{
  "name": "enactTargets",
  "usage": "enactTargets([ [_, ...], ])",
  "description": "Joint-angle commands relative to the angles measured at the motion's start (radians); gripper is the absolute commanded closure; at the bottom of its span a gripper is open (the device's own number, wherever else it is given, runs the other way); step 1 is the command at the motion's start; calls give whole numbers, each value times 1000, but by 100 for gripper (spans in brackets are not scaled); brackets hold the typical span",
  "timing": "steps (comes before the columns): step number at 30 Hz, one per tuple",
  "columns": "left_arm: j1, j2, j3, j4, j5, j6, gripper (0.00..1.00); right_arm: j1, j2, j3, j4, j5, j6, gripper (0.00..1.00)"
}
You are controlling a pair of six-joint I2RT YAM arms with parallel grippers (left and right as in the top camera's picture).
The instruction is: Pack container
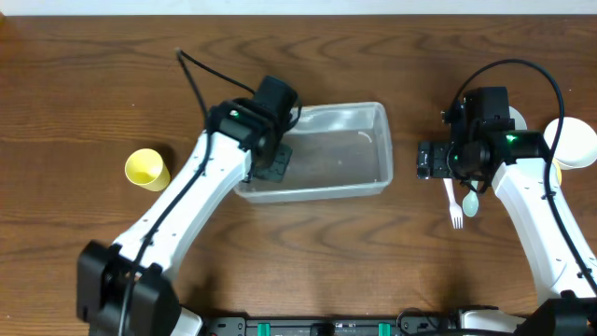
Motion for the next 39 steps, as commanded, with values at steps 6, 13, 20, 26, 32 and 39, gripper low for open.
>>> enactTargets([
  [6, 1, 147, -41, 31, 30, -5, 94, -8, 3, 13, -2, -3, 4, 6],
  [13, 1, 208, -41, 36, 30, -5, 93, -8, 3, 13, -2, -3, 4, 6],
  [20, 2, 210, -13, 18, 29, 16, 68, -8, 3, 13, -5, -3, 4, 6],
  [26, 2, 147, 166, -140, -81, 18, 67, -8, 3, 13, -6, -3, 4, 7],
  [32, 65, -24, 275, -188, -121, 17, 67, -6, 3, 13, 5, -4, 5, 20],
  [39, 319, -161, 269, -201, -82, 7, 67, 14, 3, 13, 16, -11, 5, 23],
])
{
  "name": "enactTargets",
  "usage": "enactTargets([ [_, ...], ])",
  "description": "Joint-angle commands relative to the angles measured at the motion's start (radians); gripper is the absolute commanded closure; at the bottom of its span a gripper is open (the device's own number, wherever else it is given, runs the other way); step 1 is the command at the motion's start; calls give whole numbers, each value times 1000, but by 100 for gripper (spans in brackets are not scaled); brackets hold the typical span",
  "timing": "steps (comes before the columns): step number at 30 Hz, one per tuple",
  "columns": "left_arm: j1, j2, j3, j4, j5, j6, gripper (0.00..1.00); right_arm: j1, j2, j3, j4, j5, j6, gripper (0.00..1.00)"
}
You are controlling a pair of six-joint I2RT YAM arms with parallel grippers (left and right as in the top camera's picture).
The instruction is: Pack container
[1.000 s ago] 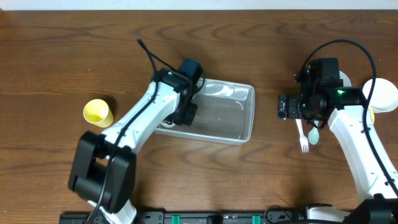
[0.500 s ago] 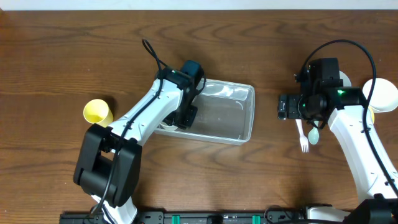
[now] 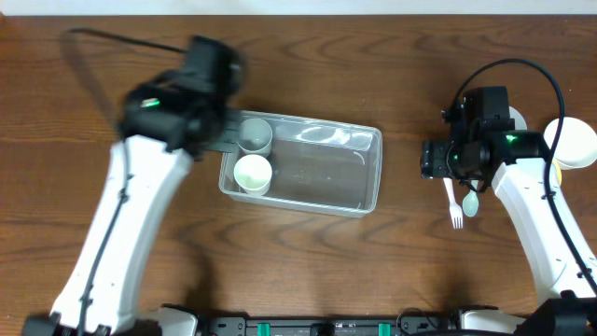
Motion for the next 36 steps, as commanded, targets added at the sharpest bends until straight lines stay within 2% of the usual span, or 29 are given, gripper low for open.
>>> enactTargets([
  [1, 119, -2, -3, -8, 22, 2, 67, 17, 3, 13, 8, -5, 0, 22],
  [5, 245, 13, -65, 8, 54, -7, 66, 32, 3, 13, 10, -5, 0, 18],
  [7, 288, 25, -117, 35, 55, -16, 57, 38, 3, 13, 10, -4, 0, 17],
  [10, 337, 53, -211, 93, 81, -18, 56, 38, 3, 13, 10, -4, 0, 16],
  [15, 383, 123, -354, 203, 100, -40, 55, 38, 3, 13, 8, -5, 0, 15],
  [17, 395, 162, -394, 243, 100, -40, 50, 38, 3, 13, 5, -4, 0, 15],
  [23, 412, 279, -417, 274, 99, -39, 50, 38, 3, 13, 2, -4, 0, 15],
  [24, 412, 292, -417, 276, 99, -39, 51, 38, 3, 13, 2, -4, 0, 15],
  [27, 412, 303, -417, 277, 99, -39, 67, 38, 3, 13, -4, -4, 0, 15],
  [31, 412, 301, -415, 275, 99, -39, 70, 38, 3, 13, -5, -4, 0, 15],
  [34, 412, 300, -415, 273, 99, -39, 85, 38, 3, 13, -5, -4, 0, 15],
  [36, 412, 300, -415, 274, 99, -39, 87, 38, 3, 13, -5, -4, 0, 15],
])
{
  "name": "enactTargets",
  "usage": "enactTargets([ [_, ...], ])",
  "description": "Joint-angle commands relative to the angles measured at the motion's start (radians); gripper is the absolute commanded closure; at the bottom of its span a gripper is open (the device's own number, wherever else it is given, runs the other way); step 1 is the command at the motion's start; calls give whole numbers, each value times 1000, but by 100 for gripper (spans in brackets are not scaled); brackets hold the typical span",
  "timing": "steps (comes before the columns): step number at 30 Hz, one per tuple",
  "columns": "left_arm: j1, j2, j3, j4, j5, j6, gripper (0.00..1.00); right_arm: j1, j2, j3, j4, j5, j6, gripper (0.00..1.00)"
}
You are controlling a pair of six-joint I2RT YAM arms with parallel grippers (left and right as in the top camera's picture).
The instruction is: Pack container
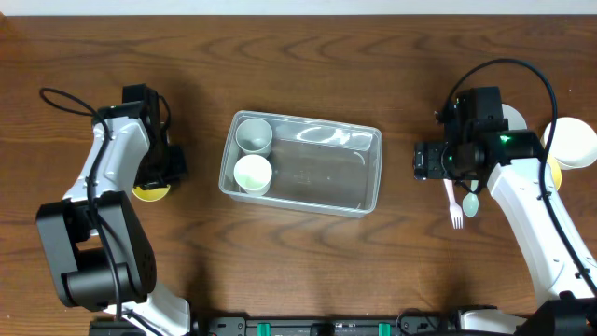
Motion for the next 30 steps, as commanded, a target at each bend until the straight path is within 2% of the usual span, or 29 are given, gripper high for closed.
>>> enactTargets([
  [1, 6, -2, 2, -4, -2, -5, 87, 6, 3, 13, -1, -3, 0, 15],
  [8, 6, -2, 2, -4, -2, -5, 95, 6, 3, 13, -1, -3, 0, 15],
  [30, 6, -143, 7, -10, -6, -6, 94, 6, 3, 13, 0, -3, 0, 15],
])
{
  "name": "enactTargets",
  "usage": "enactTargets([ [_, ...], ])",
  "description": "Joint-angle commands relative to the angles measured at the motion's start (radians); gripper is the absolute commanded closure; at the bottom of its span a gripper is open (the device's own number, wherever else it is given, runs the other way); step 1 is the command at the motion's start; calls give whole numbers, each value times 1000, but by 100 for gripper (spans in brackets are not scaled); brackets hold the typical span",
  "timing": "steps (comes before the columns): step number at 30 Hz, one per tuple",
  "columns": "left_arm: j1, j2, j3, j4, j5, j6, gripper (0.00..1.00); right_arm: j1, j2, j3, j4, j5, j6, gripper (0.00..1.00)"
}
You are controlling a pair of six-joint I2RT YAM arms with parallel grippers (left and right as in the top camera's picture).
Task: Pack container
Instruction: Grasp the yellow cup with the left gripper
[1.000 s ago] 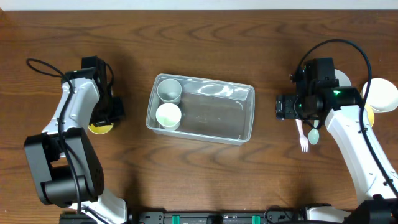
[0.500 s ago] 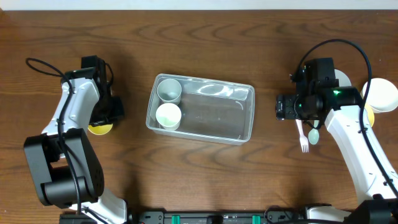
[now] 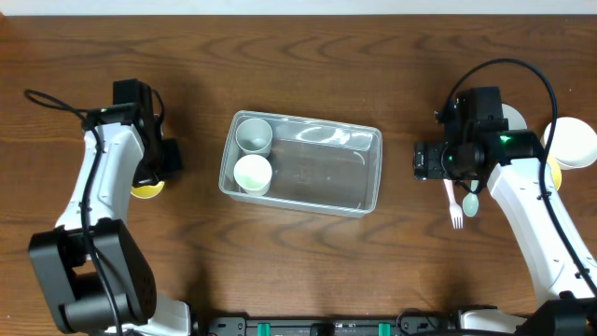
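A clear plastic container lies mid-table, slightly skewed. In its left end stand a grey cup and a white cup. A yellow cup sits on the table to the left, mostly covered by my left gripper, which hangs right over it; the overhead view hides the fingers. To the right of the container my right gripper points left, with nothing seen in it. A white fork and a pale green spoon lie just beneath that arm.
A white cup stands at the right edge with a yellow item beside it. Another white piece shows behind the right wrist. Cables loop off both arms.
My left wrist has shifted slightly toward the far left while staying over the yellow cup. The cup, the container and the right arm are where they were.
At first my left gripper was inside the container's left end, the yellow cup alone at the left. Then it was outside the far-left corner, two cups showing in the now skewed container. Later it was at the yellow cup, where it remains.
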Motion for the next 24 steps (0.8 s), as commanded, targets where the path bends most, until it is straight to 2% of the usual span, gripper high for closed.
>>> enactTargets([
  [1, 6, -39, 5, -4, -3, -6, 94, 6, 3, 13, 0, -3, 0, 15],
  [7, -5, -95, 6, -30, -1, -6, 94, 6, 3, 13, 0, -3, 0, 15],
  [11, -64, -179, 22, -64, 24, -10, 94, 6, 3, 13, 1, -3, 0, 15],
  [17, -292, -310, 141, -119, 25, -9, 94, 6, 3, 13, 4, -3, 0, 15],
  [24, -585, -244, 316, -172, 25, 3, 94, 6, 3, 13, 4, -3, 0, 15],
])
